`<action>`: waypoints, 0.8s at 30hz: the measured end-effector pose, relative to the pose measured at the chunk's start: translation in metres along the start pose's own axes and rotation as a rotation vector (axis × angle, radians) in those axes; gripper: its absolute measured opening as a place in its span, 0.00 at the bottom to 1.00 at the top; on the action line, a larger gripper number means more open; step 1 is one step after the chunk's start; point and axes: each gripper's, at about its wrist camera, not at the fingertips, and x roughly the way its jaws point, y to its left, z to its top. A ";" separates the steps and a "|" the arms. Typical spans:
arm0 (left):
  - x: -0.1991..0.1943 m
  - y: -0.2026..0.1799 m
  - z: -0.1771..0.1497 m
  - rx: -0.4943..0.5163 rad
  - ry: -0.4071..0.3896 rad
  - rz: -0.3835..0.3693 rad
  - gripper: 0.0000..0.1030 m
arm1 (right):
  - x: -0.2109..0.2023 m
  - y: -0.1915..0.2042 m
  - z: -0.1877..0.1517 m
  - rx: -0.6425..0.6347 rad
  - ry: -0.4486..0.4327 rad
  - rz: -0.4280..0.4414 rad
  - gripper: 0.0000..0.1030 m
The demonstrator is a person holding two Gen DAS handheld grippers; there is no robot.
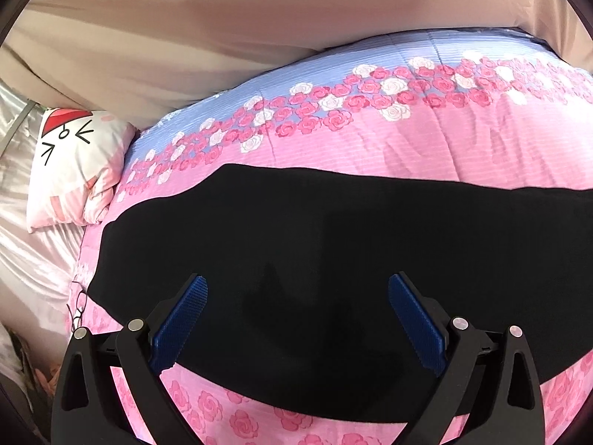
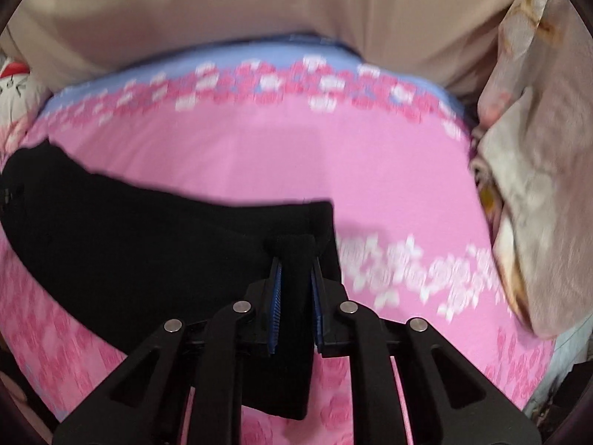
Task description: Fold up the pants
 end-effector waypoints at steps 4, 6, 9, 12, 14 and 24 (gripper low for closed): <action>0.004 -0.004 -0.006 0.005 0.020 -0.013 0.94 | -0.008 -0.024 -0.024 0.145 0.033 0.028 0.35; 0.004 -0.006 -0.006 0.008 0.021 -0.019 0.94 | -0.020 -0.039 -0.032 0.213 -0.010 0.045 0.53; -0.001 -0.009 -0.003 0.019 0.005 -0.026 0.94 | -0.028 -0.060 -0.042 0.293 -0.021 0.065 0.51; -0.005 -0.012 -0.001 0.027 -0.002 -0.034 0.94 | -0.022 -0.056 -0.044 0.270 0.025 0.167 0.49; -0.007 -0.015 -0.001 0.035 -0.005 -0.035 0.94 | -0.009 -0.037 -0.046 0.206 0.069 0.189 0.45; -0.021 -0.025 0.001 0.038 -0.030 -0.042 0.94 | -0.120 0.008 0.033 -0.076 -0.220 0.109 0.08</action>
